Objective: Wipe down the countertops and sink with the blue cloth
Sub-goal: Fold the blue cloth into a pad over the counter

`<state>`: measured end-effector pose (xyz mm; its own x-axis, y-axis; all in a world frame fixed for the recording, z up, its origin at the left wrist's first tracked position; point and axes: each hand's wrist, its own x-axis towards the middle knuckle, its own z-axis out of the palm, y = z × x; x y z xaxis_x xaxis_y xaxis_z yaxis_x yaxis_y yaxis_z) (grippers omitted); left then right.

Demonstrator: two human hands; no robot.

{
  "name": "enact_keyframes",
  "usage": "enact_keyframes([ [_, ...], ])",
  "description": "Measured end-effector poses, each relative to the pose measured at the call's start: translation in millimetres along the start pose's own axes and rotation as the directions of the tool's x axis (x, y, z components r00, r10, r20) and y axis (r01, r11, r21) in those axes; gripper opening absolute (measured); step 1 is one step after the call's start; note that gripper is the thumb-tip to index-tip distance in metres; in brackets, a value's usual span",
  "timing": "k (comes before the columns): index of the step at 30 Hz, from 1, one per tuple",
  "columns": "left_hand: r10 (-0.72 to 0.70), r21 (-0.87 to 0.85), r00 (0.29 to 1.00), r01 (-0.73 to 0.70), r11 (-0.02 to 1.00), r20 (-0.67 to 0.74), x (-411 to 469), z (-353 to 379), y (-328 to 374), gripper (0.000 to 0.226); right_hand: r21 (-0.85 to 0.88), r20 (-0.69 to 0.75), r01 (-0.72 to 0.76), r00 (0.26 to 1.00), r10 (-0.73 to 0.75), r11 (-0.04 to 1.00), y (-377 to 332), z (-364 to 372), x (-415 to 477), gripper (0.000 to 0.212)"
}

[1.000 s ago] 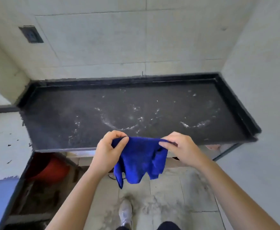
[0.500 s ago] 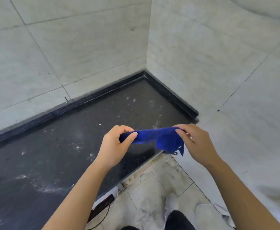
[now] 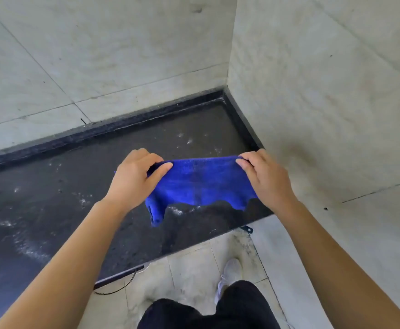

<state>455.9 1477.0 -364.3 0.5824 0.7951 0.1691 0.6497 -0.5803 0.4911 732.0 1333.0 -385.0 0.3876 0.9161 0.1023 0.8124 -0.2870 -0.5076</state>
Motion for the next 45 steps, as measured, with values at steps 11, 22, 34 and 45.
enact_keyframes([
  [11, 0.009, 0.199, 1.000, -0.005, 0.980, -0.019, -76, 77, -54, 0.045, -0.010, 0.263, 0.032, 0.964, -0.028, 0.999, 15, 74, -19, 0.051],
  [22, -0.277, 0.336, 0.780, 0.091, 0.938, 0.561, -157, 141, -86, 0.091, -0.101, 0.618, -0.183, 0.759, 0.206, 0.978, 32, 133, -72, 0.045],
  [34, -0.152, 0.205, 0.887, 0.066, 0.977, 0.436, -108, 224, 12, 0.073, -0.113, 0.537, -0.127, 0.827, 0.168, 0.985, 98, 121, 35, 0.039],
  [45, -0.213, 0.149, 0.963, 0.189, 0.971, 0.165, -102, 302, 70, 0.041, -0.115, 0.438, -0.127, 0.884, 0.165, 0.985, 119, 166, 79, 0.048],
])
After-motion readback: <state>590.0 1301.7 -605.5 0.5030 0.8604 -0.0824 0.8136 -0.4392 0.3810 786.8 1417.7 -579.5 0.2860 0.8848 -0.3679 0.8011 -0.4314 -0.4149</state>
